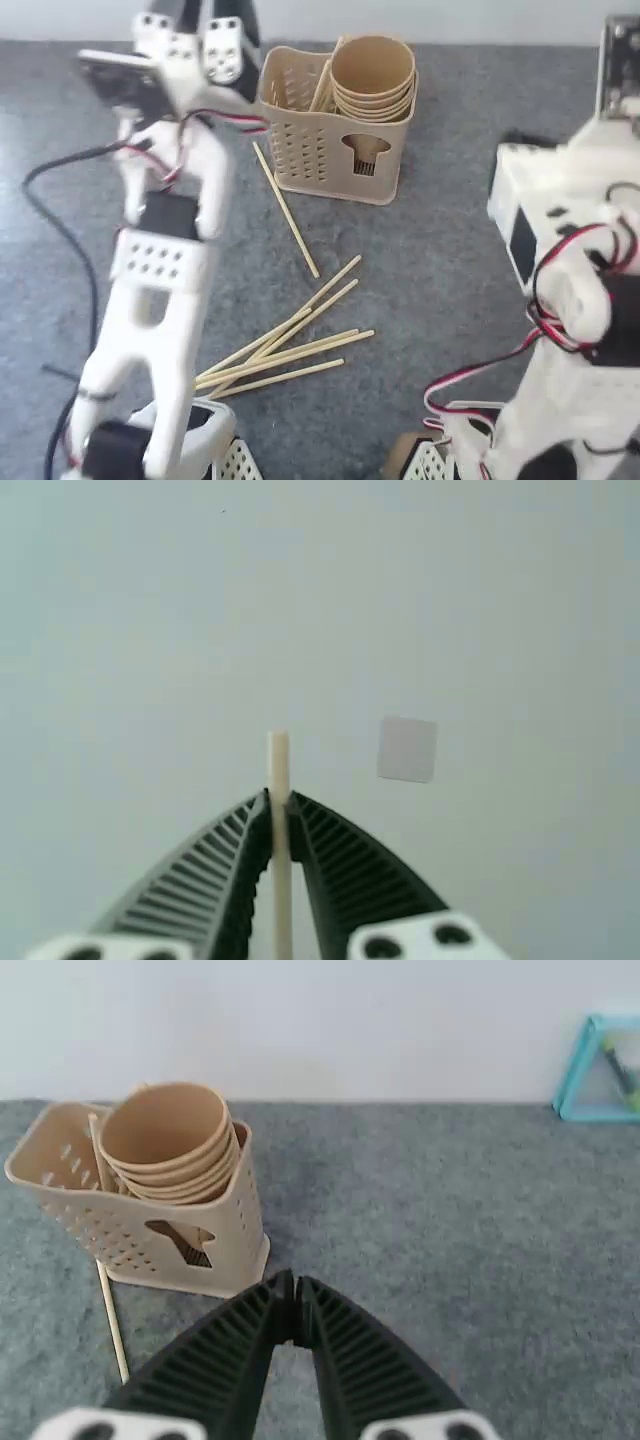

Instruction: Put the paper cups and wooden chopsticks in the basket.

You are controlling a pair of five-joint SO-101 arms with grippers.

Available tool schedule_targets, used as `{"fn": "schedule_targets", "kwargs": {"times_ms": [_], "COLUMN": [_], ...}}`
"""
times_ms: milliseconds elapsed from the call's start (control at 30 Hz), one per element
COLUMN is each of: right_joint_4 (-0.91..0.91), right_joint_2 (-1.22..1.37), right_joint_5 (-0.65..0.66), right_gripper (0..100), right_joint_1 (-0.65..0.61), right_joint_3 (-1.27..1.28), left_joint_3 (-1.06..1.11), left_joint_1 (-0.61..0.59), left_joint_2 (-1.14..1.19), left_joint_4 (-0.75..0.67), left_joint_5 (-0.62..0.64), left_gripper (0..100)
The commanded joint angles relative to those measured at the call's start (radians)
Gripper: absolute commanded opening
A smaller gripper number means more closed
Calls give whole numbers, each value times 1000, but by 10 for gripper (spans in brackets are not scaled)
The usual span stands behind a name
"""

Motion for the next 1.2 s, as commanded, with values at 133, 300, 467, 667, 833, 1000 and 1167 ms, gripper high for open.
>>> {"fn": "schedule_targets", "kwargs": {"times_ms": [133, 300, 467, 667, 833, 1000, 1167], "right_joint_4": [2, -77, -163, -245, -248, -265, -277], "right_joint_2": [-189, -375, -591, -765, -791, -789, -789], "right_joint_5": [15, 14, 15, 17, 17, 18, 40], "right_gripper": [6, 6, 6, 6, 6, 6, 6], "right_joint_1": [35, 35, 35, 35, 30, 25, 25], "right_joint_3": [315, 572, 876, 1131, 1169, 1169, 1172], "left_joint_3": [-222, -374, -496, -526, -521, -524, -519], "left_joint_1": [8, 14, 9, 6, -9, -32, -63], "left_joint_2": [196, 351, 528, 649, 675, 623, 502], "left_joint_4": [-115, -117, -160, -164, -157, 17, 199], "left_joint_5": [-5, -8, -8, -9, -3, -2, -2], "left_gripper": [10, 10, 11, 12, 105, 265, 268]}}
